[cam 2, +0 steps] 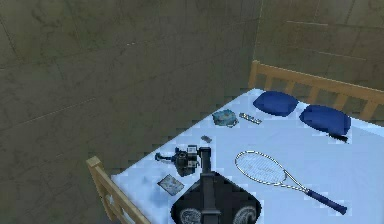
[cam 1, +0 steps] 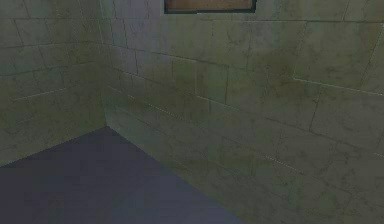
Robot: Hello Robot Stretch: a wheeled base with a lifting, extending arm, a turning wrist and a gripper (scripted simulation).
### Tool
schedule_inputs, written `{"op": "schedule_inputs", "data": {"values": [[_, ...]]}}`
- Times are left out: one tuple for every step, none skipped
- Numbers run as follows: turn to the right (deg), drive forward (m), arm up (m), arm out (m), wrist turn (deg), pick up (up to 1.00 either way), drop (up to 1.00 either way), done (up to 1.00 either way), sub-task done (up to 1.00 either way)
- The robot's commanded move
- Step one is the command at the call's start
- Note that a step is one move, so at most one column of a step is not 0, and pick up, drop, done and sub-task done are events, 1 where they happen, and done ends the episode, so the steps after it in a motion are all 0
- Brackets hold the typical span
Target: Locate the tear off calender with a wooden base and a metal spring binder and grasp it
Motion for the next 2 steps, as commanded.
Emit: {"op": "schedule_inputs", "data": {"values": [[0.0,0.0,-0.3,0.0,0.0,0.0,0.0,0.0,0.0],[0.0,0.0,0.0,0.0,0.0,1.0,0.0,0.0,0.0]]}}
